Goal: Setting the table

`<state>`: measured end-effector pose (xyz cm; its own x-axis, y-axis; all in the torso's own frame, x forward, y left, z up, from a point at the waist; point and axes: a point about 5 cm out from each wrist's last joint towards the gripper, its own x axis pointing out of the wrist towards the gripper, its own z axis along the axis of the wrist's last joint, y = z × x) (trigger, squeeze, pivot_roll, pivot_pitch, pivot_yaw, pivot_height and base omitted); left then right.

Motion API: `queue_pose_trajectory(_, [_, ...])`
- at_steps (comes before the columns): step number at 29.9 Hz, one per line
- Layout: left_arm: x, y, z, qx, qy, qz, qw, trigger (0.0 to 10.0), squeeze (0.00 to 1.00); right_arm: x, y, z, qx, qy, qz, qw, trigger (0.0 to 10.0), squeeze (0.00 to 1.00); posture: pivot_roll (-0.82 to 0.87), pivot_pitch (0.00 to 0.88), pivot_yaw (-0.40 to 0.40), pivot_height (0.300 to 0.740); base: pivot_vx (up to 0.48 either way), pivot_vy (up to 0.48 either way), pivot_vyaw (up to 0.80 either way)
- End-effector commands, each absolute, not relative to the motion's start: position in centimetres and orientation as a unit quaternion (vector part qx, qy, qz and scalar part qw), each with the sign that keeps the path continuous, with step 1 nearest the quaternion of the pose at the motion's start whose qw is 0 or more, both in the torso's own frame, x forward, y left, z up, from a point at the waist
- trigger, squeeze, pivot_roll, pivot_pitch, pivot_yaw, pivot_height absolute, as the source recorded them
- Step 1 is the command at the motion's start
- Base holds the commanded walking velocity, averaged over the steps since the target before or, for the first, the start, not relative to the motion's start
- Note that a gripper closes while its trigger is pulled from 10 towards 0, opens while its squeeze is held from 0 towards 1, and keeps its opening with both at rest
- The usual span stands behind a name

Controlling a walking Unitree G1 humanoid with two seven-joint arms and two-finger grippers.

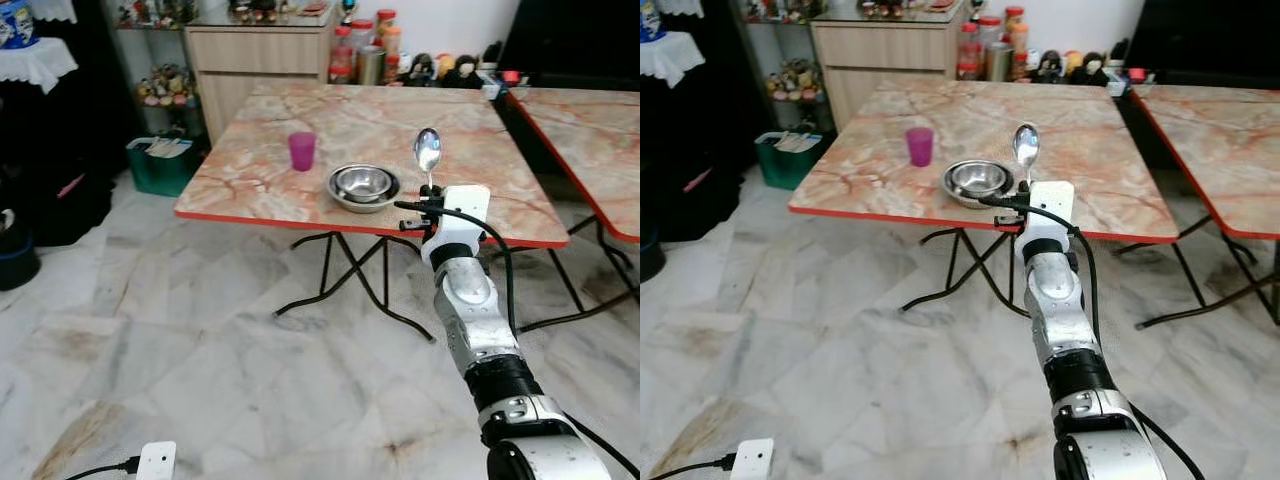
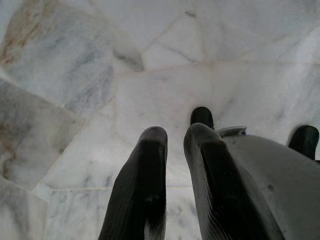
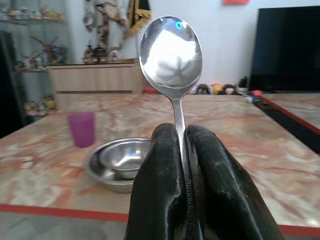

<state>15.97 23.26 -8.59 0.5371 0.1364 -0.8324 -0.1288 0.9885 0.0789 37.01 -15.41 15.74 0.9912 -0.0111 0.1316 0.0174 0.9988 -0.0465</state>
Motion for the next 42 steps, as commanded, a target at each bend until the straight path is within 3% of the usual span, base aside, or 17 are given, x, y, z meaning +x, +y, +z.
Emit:
queue_pose_trajectory(1, [15.9, 23.3, -8.6, 0.007, 0.479, 0.074, 0.875, 10.0, 0.0, 37.1, -15.4, 15.9, -0.022, -0.067, -0.009, 0.998, 10.0, 0.0, 0.04, 0.0, 0.011, 0.74, 0.27, 0.0, 0.0])
queue_pose_trajectory(42, [16.0, 23.3, -8.6, 0.007, 0.48, 0.069, 0.875, 10.0, 0.0, 36.7, -16.5, 14.4, -0.036, -0.03, -0.04, 0.998, 10.0, 0.0, 0.03, 0.0, 0.009, 0.74, 0.311, 0.0, 0.0])
